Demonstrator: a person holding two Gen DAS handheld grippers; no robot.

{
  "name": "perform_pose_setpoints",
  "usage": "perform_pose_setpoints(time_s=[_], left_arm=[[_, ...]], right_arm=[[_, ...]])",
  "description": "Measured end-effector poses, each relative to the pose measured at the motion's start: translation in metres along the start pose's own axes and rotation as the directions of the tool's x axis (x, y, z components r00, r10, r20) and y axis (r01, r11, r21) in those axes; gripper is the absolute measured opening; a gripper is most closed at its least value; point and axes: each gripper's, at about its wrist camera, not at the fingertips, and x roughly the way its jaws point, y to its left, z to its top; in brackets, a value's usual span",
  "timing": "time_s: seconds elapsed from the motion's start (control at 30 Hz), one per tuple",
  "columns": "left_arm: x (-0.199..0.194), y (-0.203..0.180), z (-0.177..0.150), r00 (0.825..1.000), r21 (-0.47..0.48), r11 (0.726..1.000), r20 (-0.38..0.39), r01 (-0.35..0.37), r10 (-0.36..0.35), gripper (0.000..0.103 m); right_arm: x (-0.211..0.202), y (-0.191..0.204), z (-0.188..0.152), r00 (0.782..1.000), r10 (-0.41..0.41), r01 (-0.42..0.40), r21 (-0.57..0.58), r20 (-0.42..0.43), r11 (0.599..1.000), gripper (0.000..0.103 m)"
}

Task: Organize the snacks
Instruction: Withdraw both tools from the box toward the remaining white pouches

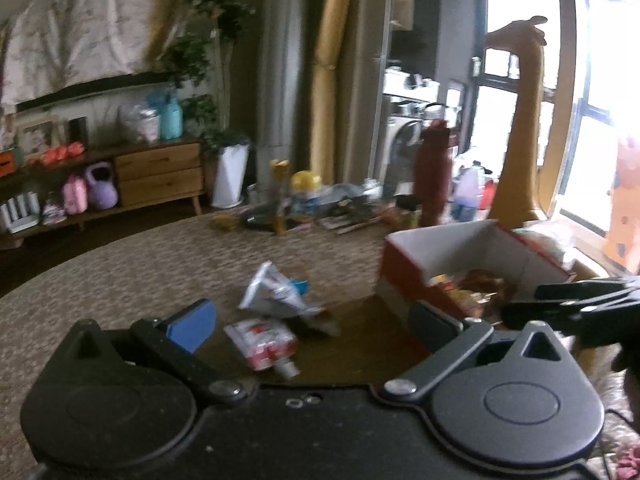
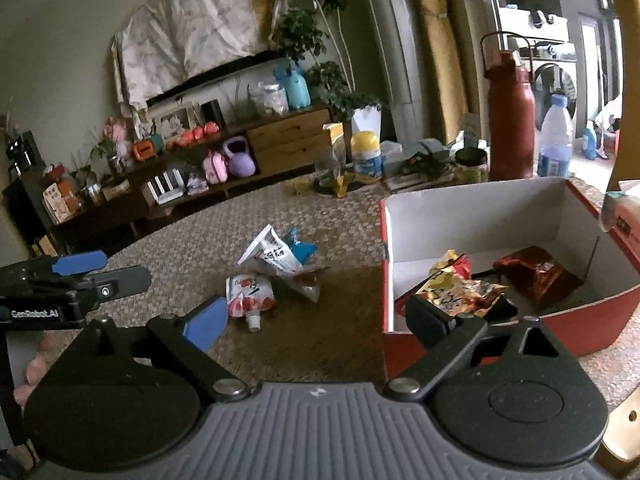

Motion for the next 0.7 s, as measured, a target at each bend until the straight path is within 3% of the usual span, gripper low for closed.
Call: perform_pose_setpoints(time_s=[0.23,0.7], left_arm=[[0.026,0.029,-0.022,0.997,-0.041,0.998,-0.05,-0.057,0.055,0.103],[0.095,0.035,-0.043,0.987,-0.075,0.991,-0.125,-0.108,0.098,0.103]], right_arm=[[0.036,0.011,0.007,0.999,0.004,-0.005,-0.021,-0.044,1.0,0.096],[0.135,0.038,0.026,0.989,-0.019,0.007,-0.084,-0.148,0.996,0.096]])
